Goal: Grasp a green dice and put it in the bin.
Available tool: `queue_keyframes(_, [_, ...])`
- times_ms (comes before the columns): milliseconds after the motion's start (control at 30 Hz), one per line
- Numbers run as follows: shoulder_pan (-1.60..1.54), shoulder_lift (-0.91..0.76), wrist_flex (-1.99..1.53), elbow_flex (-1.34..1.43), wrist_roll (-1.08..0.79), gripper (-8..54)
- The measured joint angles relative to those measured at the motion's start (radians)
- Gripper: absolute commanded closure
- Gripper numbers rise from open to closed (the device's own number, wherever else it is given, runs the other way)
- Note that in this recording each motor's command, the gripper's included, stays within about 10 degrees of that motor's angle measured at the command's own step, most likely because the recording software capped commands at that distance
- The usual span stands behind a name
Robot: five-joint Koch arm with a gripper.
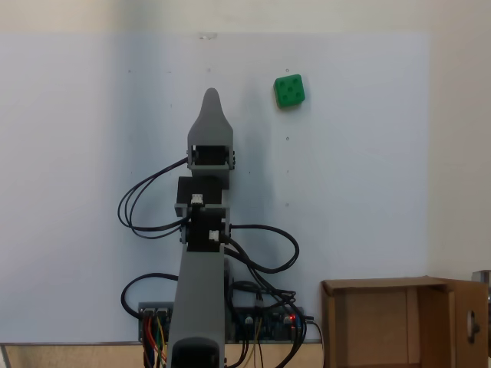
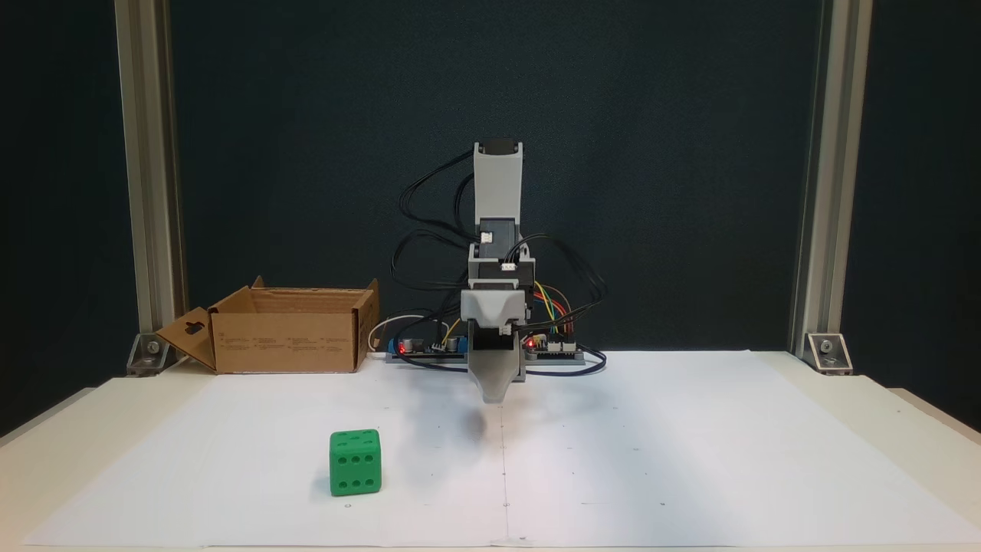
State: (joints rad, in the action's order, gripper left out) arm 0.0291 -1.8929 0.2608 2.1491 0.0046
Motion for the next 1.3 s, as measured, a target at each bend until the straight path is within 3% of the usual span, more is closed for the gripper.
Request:
queue_keyframes(433, [0.046,0.006,-0.713,-0.405,0.127,2.6])
queue_keyframes(767, [0.143,0.187,-1.218,-0.762,0.276,2.5])
queue_keyframes(1300, [0.193,0.212,-1.313,-0.945,0.551,2.3])
